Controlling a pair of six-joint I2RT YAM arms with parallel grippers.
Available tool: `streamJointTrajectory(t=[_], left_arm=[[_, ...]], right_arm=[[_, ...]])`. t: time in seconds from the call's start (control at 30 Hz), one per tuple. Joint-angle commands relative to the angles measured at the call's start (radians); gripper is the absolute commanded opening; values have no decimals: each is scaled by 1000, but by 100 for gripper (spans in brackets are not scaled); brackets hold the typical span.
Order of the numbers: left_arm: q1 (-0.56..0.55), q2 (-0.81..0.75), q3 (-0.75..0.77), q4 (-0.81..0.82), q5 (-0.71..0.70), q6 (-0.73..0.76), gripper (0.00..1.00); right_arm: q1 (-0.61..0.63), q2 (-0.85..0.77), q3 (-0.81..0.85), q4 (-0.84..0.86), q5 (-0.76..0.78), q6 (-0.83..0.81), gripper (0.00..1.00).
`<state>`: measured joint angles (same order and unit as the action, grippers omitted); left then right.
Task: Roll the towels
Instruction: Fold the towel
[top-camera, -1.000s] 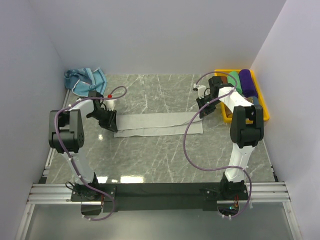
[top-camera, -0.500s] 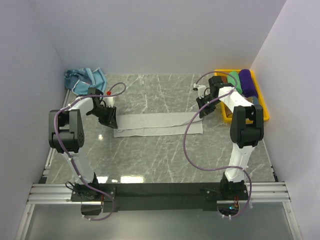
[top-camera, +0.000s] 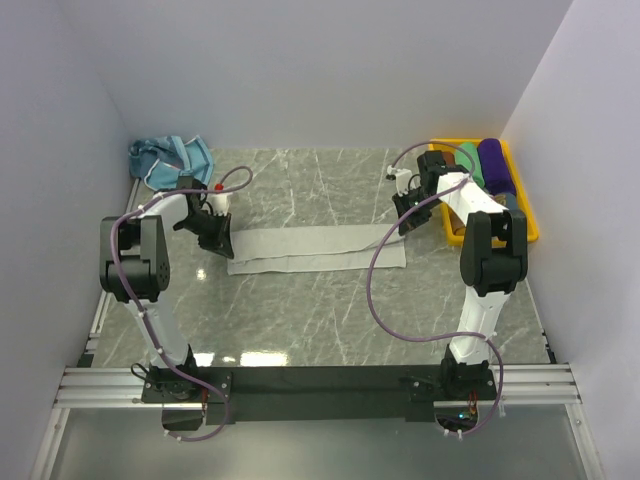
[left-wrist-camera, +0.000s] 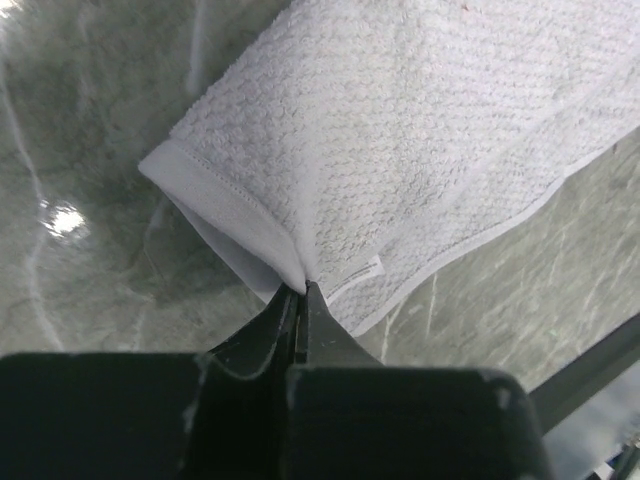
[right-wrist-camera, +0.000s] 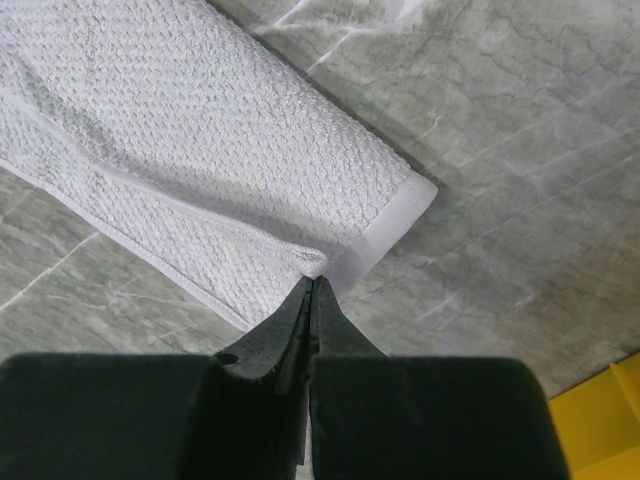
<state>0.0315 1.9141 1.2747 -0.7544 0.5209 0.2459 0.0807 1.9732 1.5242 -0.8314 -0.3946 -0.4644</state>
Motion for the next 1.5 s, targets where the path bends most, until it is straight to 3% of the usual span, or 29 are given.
streamJointTrajectory(t=[0.0, 0.37, 0.63, 0.9, 1.27, 1.37, 1.47], left_arm=[[5, -12, 31, -48, 42, 12, 1], [48, -61, 94, -204, 105, 72, 1], [62, -79, 48, -275, 125, 130, 1], [61, -66, -35, -191, 100, 86, 1], [61, -15, -28, -86, 60, 0, 1], [61, -10, -23, -88, 65, 3, 3], [61, -20, -20, -114, 67, 24, 14]], right_arm=[[2, -22, 48, -14, -18, 4, 0], [1, -109, 5, -47, 17, -57, 0], [-13, -139, -42, -61, 31, -98, 0], [-12, -116, -133, 5, 40, -88, 0], [11, -88, -162, 55, 36, -52, 0], [10, -89, -157, 43, 34, -59, 8], [10, -102, -150, 5, 23, -82, 30]])
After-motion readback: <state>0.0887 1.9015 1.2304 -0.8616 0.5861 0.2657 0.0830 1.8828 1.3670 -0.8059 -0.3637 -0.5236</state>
